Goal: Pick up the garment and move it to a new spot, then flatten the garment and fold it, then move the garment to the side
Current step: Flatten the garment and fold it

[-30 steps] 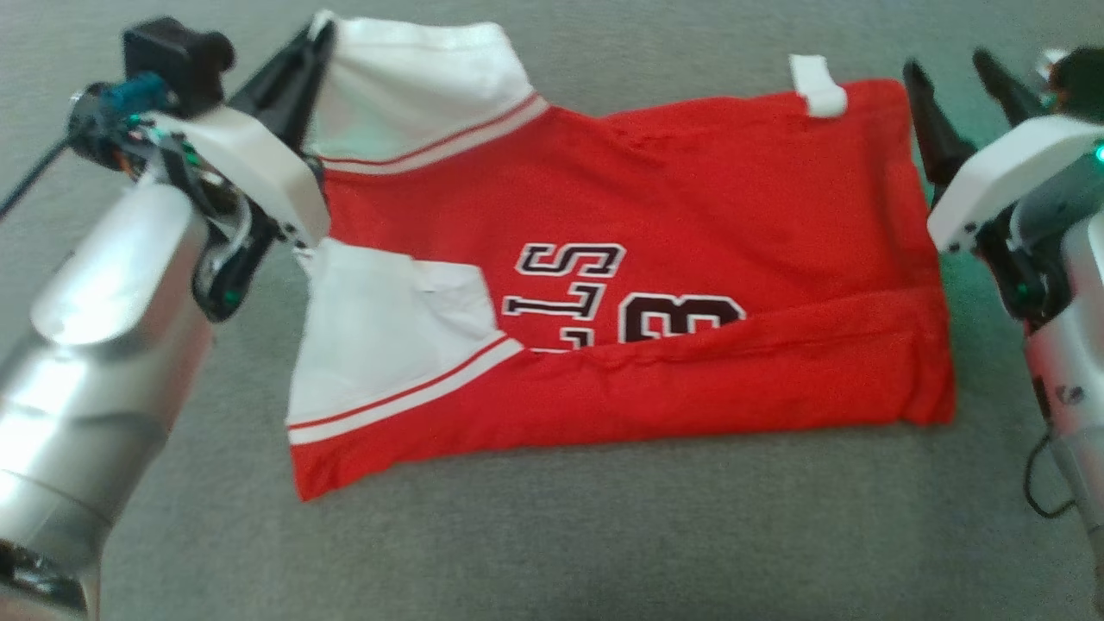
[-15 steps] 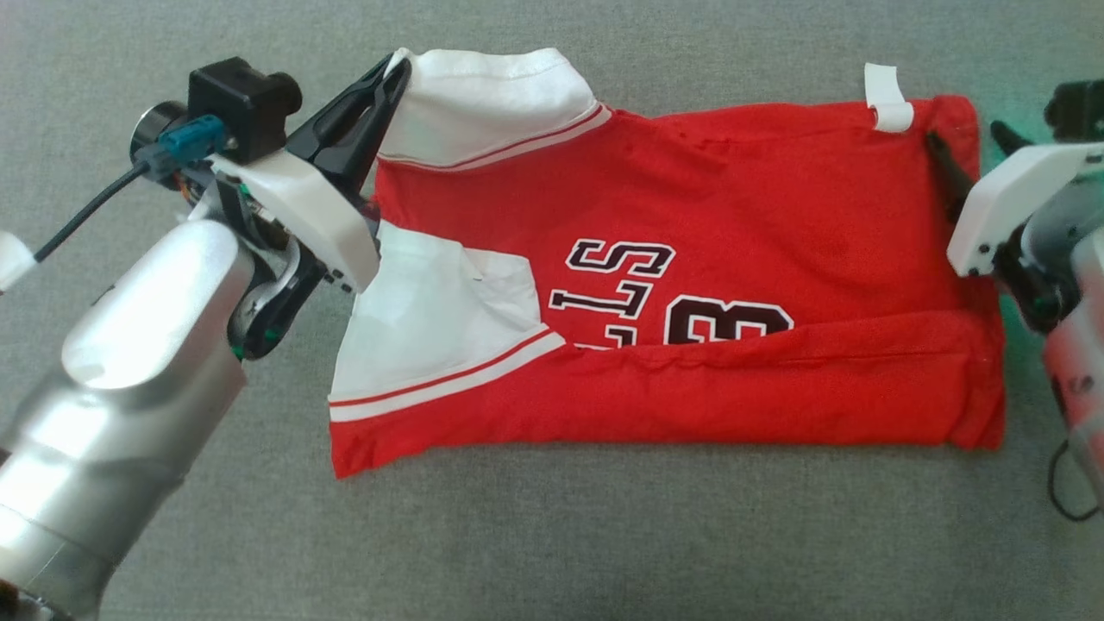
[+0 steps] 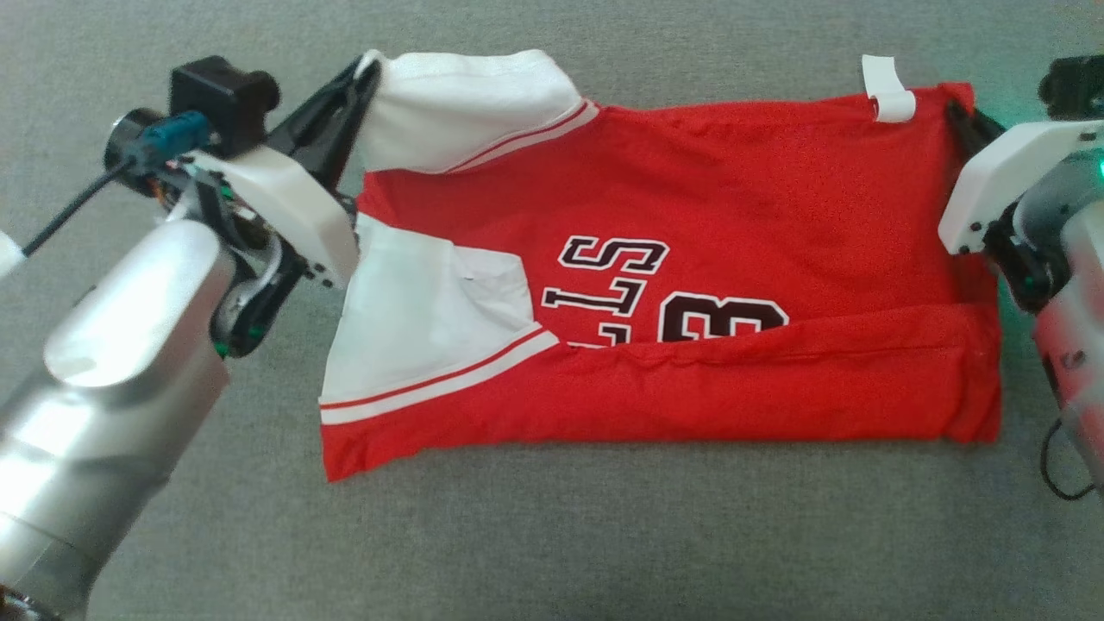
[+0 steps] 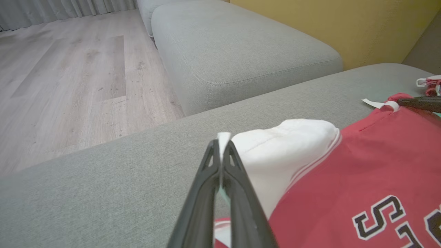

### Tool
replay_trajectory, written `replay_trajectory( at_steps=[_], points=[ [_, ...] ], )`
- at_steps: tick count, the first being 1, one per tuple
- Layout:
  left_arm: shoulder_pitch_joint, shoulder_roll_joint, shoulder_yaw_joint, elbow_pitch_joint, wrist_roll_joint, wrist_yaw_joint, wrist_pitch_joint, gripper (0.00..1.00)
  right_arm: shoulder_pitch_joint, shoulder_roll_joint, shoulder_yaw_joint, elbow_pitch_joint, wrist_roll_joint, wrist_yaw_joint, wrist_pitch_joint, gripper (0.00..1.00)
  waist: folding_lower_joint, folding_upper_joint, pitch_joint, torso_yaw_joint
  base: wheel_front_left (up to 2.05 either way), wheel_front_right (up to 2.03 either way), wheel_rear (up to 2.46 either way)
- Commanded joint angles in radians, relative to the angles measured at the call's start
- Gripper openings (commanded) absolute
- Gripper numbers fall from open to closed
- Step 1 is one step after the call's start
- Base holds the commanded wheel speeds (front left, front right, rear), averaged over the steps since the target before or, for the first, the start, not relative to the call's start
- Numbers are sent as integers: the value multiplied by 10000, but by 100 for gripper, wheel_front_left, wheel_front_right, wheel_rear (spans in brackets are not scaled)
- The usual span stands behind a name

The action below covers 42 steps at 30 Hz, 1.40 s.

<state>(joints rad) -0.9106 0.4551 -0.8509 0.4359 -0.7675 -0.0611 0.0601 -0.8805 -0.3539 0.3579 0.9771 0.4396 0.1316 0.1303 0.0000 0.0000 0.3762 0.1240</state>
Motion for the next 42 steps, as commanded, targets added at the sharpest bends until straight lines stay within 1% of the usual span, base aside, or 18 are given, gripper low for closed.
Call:
replay_trajectory(
  at_steps=[1, 8, 13, 17, 20, 26, 29, 32, 36, 37, 42],
  points=[
    [-436, 498, 509, -85, -110, 68, -66, 0, -302, -3, 108, -213, 155, -9, -179, 0, 0, 0, -38, -53, 0, 0, 0],
    [-1144, 677, 823, 954, -87, 140, -188, 0, -835, 232, 26, -617, 1146, -9, -761, 0, 0, 0, 24, -447, 0, 0, 0],
    [-2106, 600, 1061, 1881, 47, 139, -505, 0, -1326, 393, -28, -929, 1699, -9, -1117, 0, 0, 0, 259, -732, 0, 0, 0],
    [-2878, 384, 1125, 2610, 269, 93, -984, 0, -1648, 504, -90, -1006, 1984, -9, -1465, 0, 0, 0, 391, -829, 0, 0, 0],
    [-3218, 130, 1123, 3120, 312, -38, -1347, 0, -1711, 557, -28, -948, 2138, -9, -1579, 0, 0, 0, 390, -823, 0, 0, 0],
    [-3028, -252, 817, 3646, 221, -416, -1646, 0, -1342, 445, 139, -783, 2609, -9, -1458, 0, 0, 0, 108, -647, 0, 0, 0],
    [-2654, -250, 620, 3593, 64, -559, -1626, 0, -982, 269, 245, -760, 2910, -9, -1239, 0, 0, 0, -162, -526, 0, 0, 0],
    [-2123, -110, 422, 3304, -222, -640, -1436, 0, -501, 73, 426, -912, 3289, -9, -933, 0, 0, 0, -490, -432, 0, 0, 0],
    [-1157, 211, 251, 2490, -1094, -684, -605, 0, 184, -237, 753, -1193, 3758, -9, -326, 0, 0, 0, -912, -357, 0, 0, 0],
    [-1157, 211, 251, 2490, -1094, -684, -605, 0, 184, -237, 753, -1193, 3758, -9, -326, 0, 0, 0, -912, -357, 0, 0, 0],
    [-21, 1076, -109, 827, -1820, -692, 421, 0, 807, -737, 1112, -1488, 4092, -9, 302, 0, 0, 0, -1259, -267, 0, 0, 0]
  ],
)
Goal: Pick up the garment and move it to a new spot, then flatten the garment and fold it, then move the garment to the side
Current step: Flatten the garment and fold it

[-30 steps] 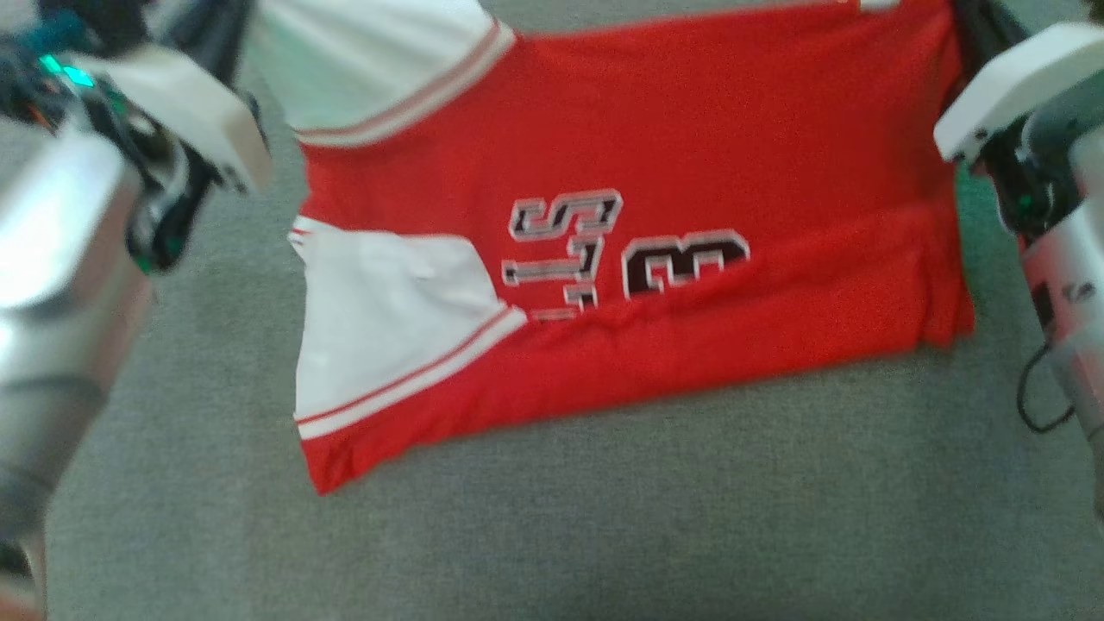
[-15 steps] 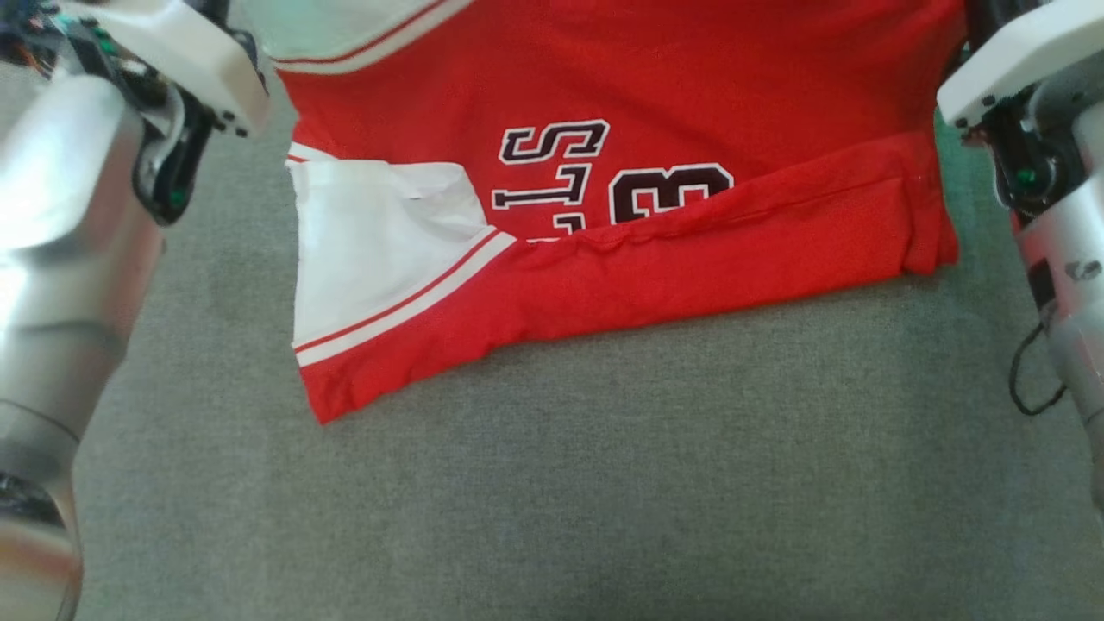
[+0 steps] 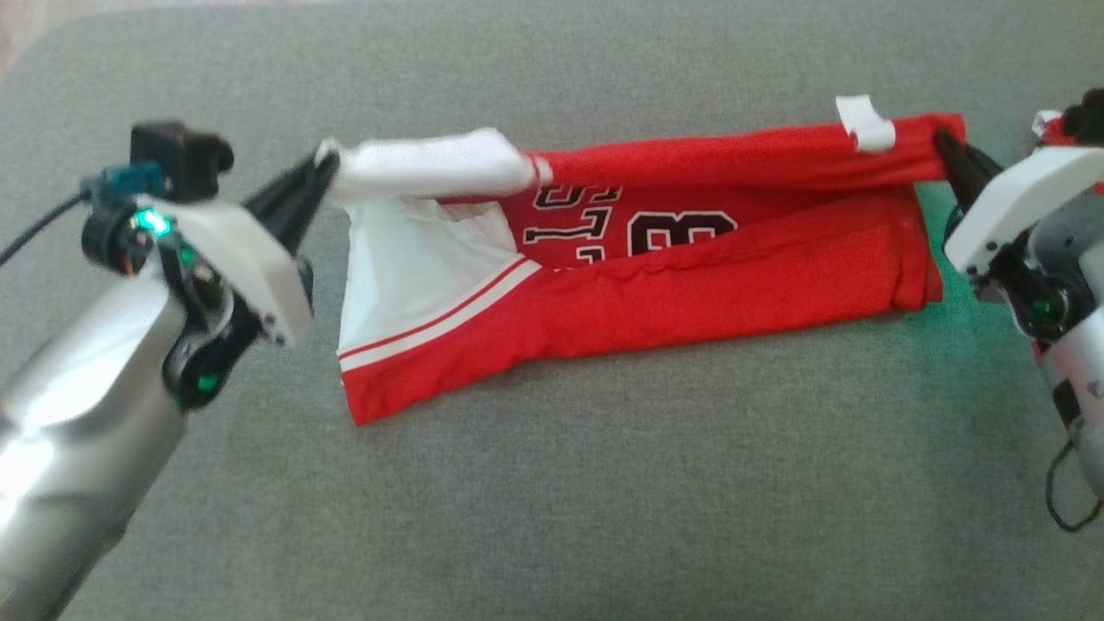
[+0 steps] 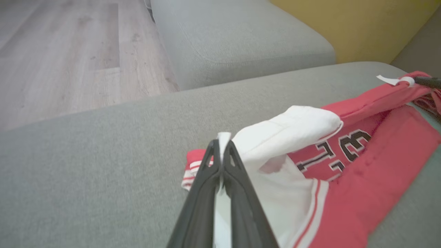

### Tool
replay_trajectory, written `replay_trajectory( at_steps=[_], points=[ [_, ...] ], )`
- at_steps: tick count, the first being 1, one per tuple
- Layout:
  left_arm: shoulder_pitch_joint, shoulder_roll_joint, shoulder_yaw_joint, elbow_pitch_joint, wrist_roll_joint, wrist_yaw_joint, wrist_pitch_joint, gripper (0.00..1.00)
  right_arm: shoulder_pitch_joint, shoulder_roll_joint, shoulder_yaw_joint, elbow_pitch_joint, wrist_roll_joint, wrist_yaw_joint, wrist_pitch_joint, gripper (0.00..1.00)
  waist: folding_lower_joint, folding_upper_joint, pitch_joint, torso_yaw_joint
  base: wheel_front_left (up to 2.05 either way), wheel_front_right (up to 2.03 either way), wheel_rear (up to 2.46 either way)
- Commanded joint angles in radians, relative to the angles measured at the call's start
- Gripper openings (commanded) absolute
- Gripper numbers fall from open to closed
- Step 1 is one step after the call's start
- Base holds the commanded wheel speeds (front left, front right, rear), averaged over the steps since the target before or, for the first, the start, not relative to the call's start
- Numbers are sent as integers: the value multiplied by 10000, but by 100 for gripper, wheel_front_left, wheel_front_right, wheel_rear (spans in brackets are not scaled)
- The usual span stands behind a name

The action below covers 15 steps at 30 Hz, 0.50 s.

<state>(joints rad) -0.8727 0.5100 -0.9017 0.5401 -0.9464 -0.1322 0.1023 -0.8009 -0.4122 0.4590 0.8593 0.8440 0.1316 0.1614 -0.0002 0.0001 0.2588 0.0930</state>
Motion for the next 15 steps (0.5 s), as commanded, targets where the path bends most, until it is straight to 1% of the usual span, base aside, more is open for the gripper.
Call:
replay_trajectory(
  at_steps=[1, 5, 7, 8, 11, 15],
  points=[
    [-188, 708, 366, -533, -165, 19, 189, 0, 108, -225, 163, -374, 110, -9, 105, 0, 2, -1, -140, 49, 0, 0, 0],
    [606, 1366, 256, -1736, -625, 163, 918, 0, 465, -482, 400, -612, 344, -9, 601, 0, 2, -1, -399, 62, 0, 0, 0],
    [970, 1658, 189, -2318, -831, 305, 1271, 0, 621, -626, 531, -737, 442, -9, 885, 0, 2, -1, -492, 51, 0, 0, 0],
    [1291, 1921, 101, -2882, -981, 451, 1583, 0, 738, -758, 645, -845, 503, -9, 1128, 0, 2, -1, -541, 35, 0, 0, 0],
    [1664, 2230, -30, -3567, -1143, 659, 1969, 0, 869, -913, 812, -973, 563, -9, 1484, 0, 2, -1, -553, 20, 0, 0, 0],
    [1961, 2505, -198, -4119, -1398, 827, 2530, 0, 1015, -1068, 1011, -1124, 616, -9, 1979, 0, 2, -1, -552, -4, 0, 0, 0]
  ],
)
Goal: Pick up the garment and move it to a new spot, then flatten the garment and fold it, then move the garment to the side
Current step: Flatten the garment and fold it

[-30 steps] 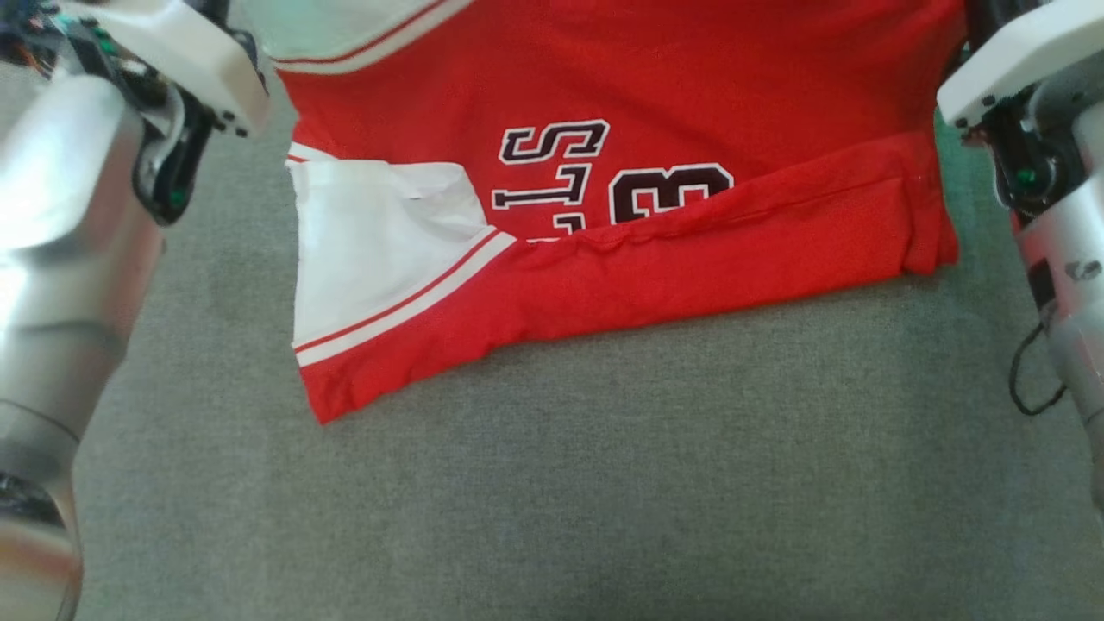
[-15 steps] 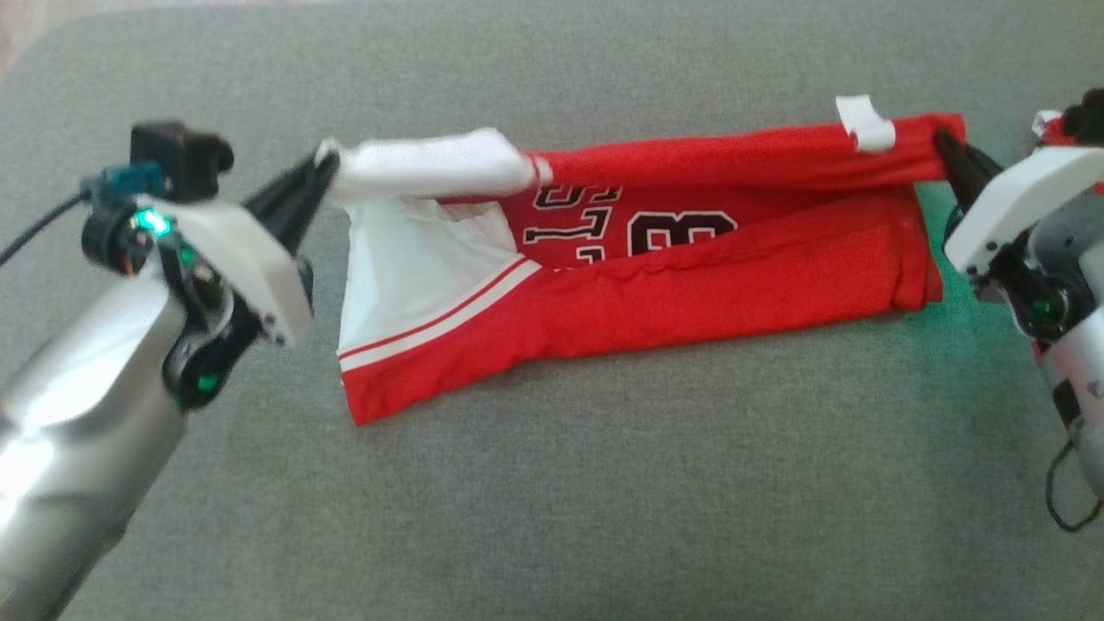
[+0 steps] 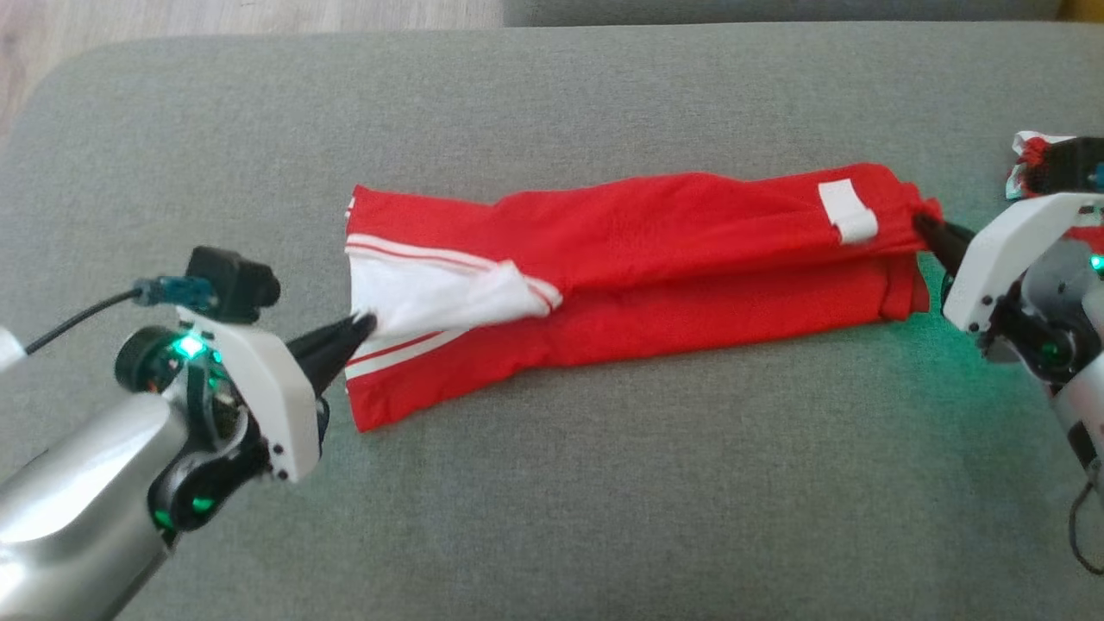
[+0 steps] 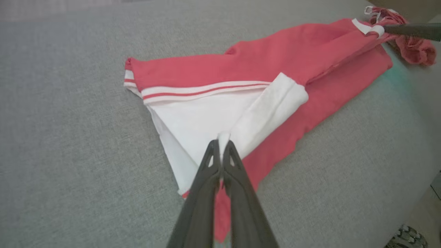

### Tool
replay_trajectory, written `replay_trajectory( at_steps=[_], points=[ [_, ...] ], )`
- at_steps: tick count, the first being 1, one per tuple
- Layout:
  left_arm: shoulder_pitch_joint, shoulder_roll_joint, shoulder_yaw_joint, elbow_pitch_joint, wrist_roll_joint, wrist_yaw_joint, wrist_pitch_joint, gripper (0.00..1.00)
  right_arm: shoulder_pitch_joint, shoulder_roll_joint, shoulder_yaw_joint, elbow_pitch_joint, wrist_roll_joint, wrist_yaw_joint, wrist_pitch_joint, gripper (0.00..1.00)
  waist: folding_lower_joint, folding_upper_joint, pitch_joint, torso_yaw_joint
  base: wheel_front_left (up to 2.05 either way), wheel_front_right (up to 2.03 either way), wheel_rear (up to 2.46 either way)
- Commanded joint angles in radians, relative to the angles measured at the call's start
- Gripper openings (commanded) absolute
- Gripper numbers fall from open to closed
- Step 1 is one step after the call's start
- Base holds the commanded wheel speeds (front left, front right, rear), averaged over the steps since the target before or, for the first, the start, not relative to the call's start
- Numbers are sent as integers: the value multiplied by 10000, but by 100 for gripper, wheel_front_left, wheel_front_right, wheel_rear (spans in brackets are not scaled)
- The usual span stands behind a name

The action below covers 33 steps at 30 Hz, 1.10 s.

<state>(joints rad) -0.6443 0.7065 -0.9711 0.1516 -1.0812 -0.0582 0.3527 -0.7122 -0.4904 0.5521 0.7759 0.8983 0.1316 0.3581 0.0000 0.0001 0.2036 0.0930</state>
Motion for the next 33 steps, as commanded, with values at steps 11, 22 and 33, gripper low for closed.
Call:
replay_trajectory(
  at_steps=[11, 22, 33],
  points=[
    [-19, 916, 137, -870, -411, 229, 1032, 0, 442, -347, 259, -414, 157, -9, 987, 7, 0, -1, 53, -97, 0, 0, 0],
    [-314, 320, 856, -67, 419, 1168, -961, 100, 126, 55, -672, -642, 283, -9, 138, 100, 0, -1, -139, -262, 0, 0, 0],
    [-257, -1131, 2159, 1407, 1206, 2430, -5137, 100, 641, 539, -1743, -2300, -176, -9, -3647, 100, 0, -1, -740, -408, 0, 0, 0]
  ],
)
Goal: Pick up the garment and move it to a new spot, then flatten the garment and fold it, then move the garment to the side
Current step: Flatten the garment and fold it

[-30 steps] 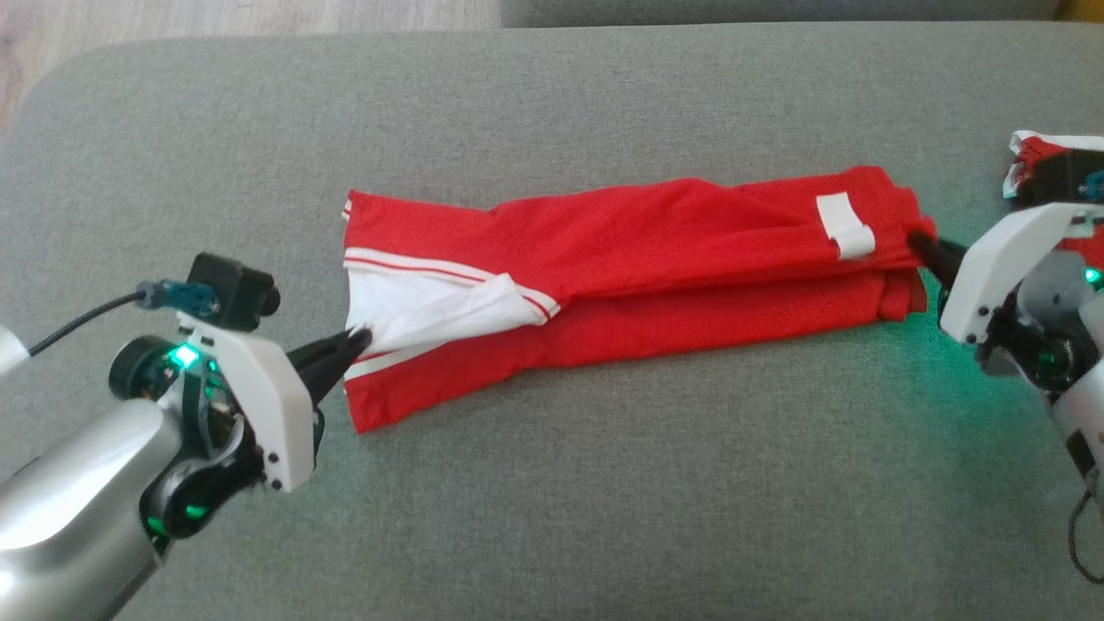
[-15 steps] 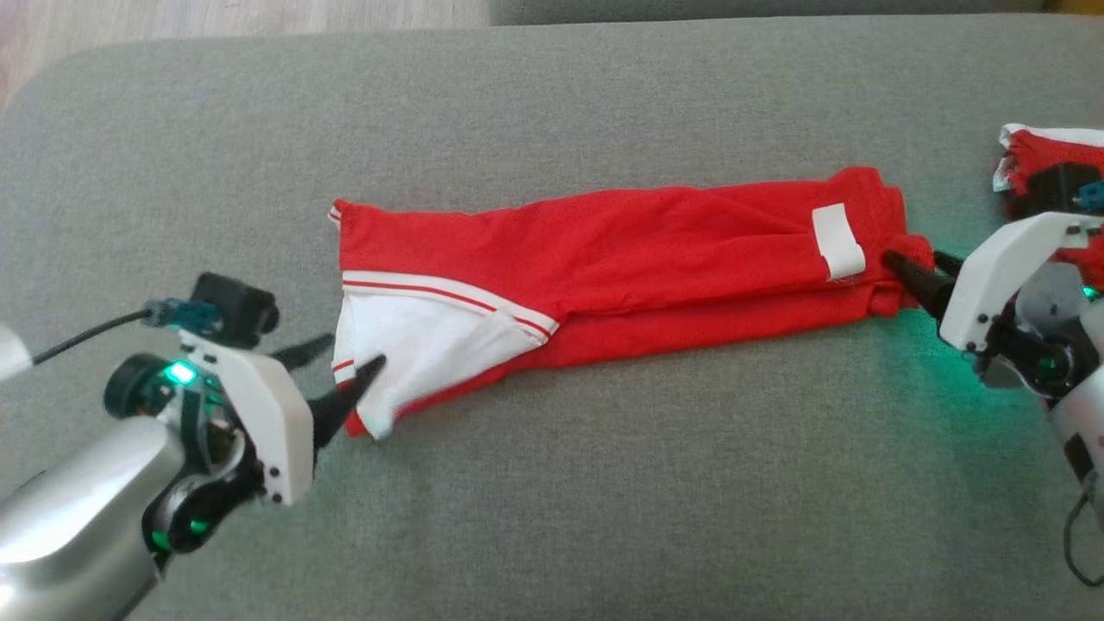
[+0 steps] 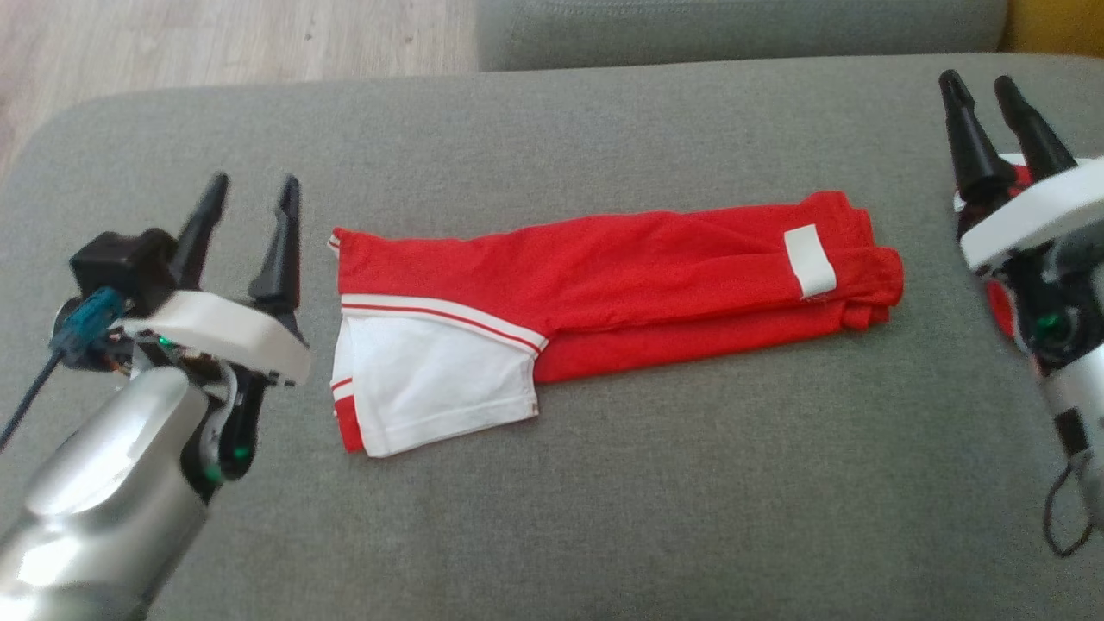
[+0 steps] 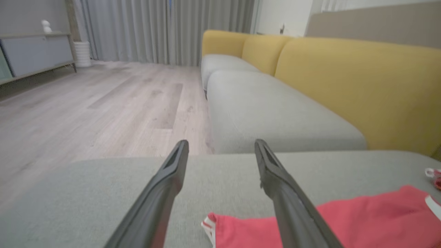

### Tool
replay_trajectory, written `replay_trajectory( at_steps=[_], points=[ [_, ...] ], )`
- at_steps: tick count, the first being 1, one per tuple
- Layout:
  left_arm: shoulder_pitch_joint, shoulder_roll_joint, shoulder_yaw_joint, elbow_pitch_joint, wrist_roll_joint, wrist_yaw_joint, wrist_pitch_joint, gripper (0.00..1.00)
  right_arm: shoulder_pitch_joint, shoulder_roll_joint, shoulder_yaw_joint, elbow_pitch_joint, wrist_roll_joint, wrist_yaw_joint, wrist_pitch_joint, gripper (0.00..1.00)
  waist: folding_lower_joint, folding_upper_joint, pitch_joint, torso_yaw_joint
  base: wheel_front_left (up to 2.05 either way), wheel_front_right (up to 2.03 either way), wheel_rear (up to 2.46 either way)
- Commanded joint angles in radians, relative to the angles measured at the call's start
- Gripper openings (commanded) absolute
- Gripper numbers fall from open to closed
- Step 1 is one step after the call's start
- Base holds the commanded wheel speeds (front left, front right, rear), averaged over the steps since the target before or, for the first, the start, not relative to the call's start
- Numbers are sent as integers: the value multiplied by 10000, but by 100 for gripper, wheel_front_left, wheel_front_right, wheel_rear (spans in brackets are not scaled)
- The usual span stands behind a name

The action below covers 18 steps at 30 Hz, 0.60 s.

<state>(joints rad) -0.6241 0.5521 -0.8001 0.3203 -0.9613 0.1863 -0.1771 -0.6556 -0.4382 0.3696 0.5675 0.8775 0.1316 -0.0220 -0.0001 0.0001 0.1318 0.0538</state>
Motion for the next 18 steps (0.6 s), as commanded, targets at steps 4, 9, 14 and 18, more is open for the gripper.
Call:
replay_trajectory(
  at_steps=[4, 9, 14, 18],
  points=[
    [-1, -251, 1189, -23, 66, 127, -762, 100, 557, 395, -223, -584, -887, -9, -1286, 100, 1, -1, -211, -90, 0, 0, 0],
    [1020, -1132, 2793, -441, 1589, 416, -841, 100, 1302, 1207, -727, -865, -2071, -9, -2107, 100, 1, -1, -375, -107, 0, 0, 0],
    [2494, -2202, 4078, -798, 3208, 106, -844, 100, 2290, 2157, -1214, -1023, -3307, -9, -2338, 100, 1, -1, -592, -122, 0, 0, 0],
    [3505, -3095, 5094, -807, 4109, -444, -845, 100, 3177, 2924, -1707, -1012, -4168, -9, -2384, 100, 1, -1, -670, -92, 0, 0, 0]
  ],
)
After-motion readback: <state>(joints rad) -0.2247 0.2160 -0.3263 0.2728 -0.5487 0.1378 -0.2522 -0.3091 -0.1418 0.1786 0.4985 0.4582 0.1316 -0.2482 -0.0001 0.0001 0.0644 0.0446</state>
